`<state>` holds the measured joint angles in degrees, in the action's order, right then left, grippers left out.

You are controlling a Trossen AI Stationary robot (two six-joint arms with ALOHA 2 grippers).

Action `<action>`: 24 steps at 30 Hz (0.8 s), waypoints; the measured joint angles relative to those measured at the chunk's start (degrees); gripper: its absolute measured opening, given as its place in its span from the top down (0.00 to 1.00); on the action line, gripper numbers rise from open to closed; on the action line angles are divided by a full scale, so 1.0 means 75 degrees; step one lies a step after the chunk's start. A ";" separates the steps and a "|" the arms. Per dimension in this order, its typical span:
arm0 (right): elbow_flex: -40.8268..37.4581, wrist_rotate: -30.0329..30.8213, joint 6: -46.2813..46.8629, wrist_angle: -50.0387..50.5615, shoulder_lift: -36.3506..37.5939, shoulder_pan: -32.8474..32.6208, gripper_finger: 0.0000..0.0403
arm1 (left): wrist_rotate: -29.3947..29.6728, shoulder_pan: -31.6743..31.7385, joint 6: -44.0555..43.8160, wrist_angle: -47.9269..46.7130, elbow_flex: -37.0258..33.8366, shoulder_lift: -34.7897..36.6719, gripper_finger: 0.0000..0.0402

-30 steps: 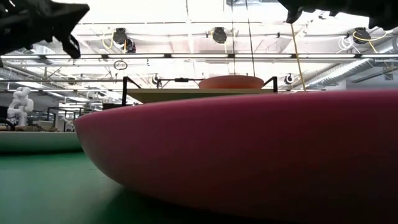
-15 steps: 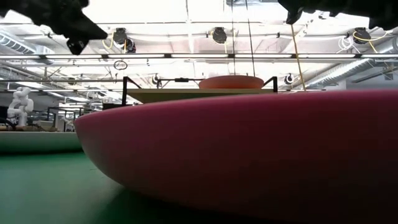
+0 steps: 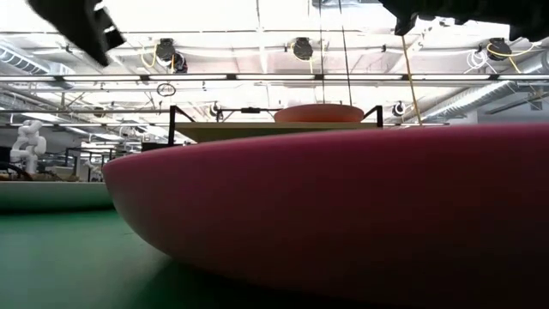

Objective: Place and stack plates onto a shelf
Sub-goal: Stack the bottom white plate on top of the light pink plate on the shelf

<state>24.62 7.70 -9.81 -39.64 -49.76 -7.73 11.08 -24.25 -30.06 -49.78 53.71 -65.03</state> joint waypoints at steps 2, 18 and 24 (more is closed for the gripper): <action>0.0000 0.0000 0.0009 0.0000 0.0000 0.0000 0.85 | -0.0001 -0.0323 -0.0690 -0.0144 -0.0006 -0.0455 0.98; 0.0000 0.0261 -0.0040 -0.0096 0.0000 0.0000 0.85 | -0.0060 -0.0971 -0.2644 0.0053 -0.0012 -0.2964 0.98; 0.0000 0.0417 -0.0046 -0.0055 -0.0003 0.0003 0.85 | -0.0368 -0.0973 -0.2637 0.0082 -0.0015 -0.3183 0.98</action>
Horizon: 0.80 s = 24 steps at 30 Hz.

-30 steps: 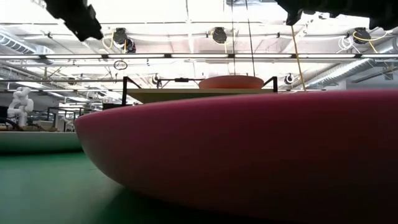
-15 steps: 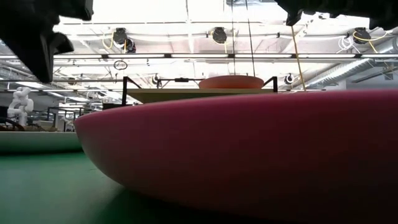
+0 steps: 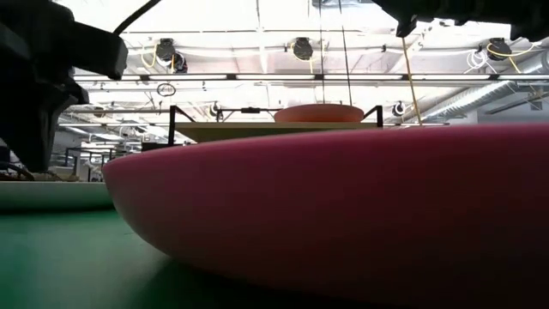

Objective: Place and stack plates onto a shelf
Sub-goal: Stack the bottom white plate on top of the light pink plate on the shelf

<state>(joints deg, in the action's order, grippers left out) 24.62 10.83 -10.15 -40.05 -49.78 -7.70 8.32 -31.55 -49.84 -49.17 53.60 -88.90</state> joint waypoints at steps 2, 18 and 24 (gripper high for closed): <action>0.0000 -0.0002 0.0000 0.0000 0.0001 0.0000 0.85 | -0.0038 0.0000 0.0003 -0.0003 0.0000 0.0000 0.98; 0.0000 -0.0012 0.0053 0.0011 0.0000 0.0000 0.85 | -0.0071 0.0003 -0.0020 0.0177 -0.0003 0.0000 0.85; 0.0000 -0.0013 0.0092 0.0082 0.0000 0.0000 0.85 | 0.0037 0.0005 0.0084 0.0635 -0.0003 -0.0054 0.85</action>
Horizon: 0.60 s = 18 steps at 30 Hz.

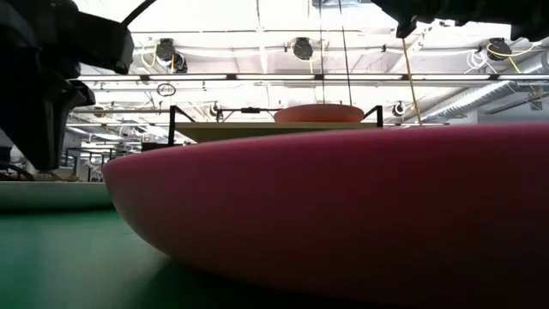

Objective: Place and stack plates onto a shelf
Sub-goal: Stack the bottom white plate on top of the light pink plate on the shelf

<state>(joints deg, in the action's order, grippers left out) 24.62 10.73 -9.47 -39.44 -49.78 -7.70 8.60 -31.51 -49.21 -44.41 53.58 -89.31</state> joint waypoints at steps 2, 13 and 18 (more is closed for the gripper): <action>0.0000 -0.0002 0.0062 0.0028 0.0000 0.0000 0.85 | 0.0006 0.0030 -0.0003 -0.0093 0.0000 -0.0151 0.85; 0.0000 -0.0002 0.0112 0.0073 0.0000 0.0000 0.85 | -0.0086 0.0116 0.0121 -0.0418 -0.0003 -0.0847 0.85; 0.0000 -0.0002 0.0123 0.0073 0.0000 0.0000 0.85 | -0.0110 0.0182 0.0146 -0.0541 -0.0003 -0.0732 0.85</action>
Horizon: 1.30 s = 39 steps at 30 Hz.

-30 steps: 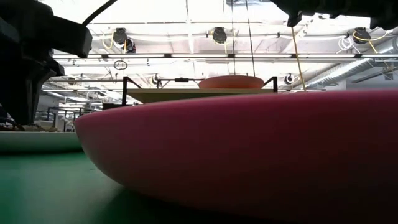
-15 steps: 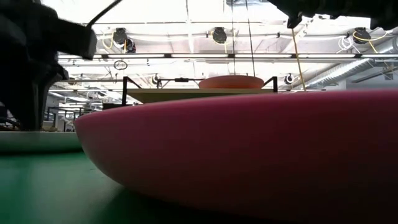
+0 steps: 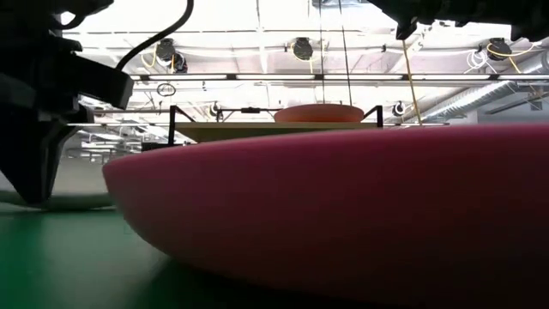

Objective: Place and stack plates onto a shelf
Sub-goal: Stack the bottom white plate on top of the light pink plate on the shelf

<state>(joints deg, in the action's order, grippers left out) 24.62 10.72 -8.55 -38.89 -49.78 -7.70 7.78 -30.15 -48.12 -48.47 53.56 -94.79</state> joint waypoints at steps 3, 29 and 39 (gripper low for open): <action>0.0000 0.0000 0.0074 0.0012 0.0000 0.0000 0.85 | -0.0006 0.0011 0.0123 0.0008 0.0000 -0.0007 0.85; 0.0000 -0.0003 0.0249 0.0137 0.0001 0.0000 0.85 | 0.0776 0.0078 0.0391 -0.1930 0.0741 0.0001 0.85; 0.0000 -0.0003 0.0249 0.0137 0.0000 0.0000 0.85 | 0.0777 0.0088 0.0656 -0.1040 0.0277 -0.0001 0.85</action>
<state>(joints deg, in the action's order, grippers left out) 24.62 10.70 -6.68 -37.87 -49.78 -7.70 13.60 -29.49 -43.20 -56.27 55.64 -94.80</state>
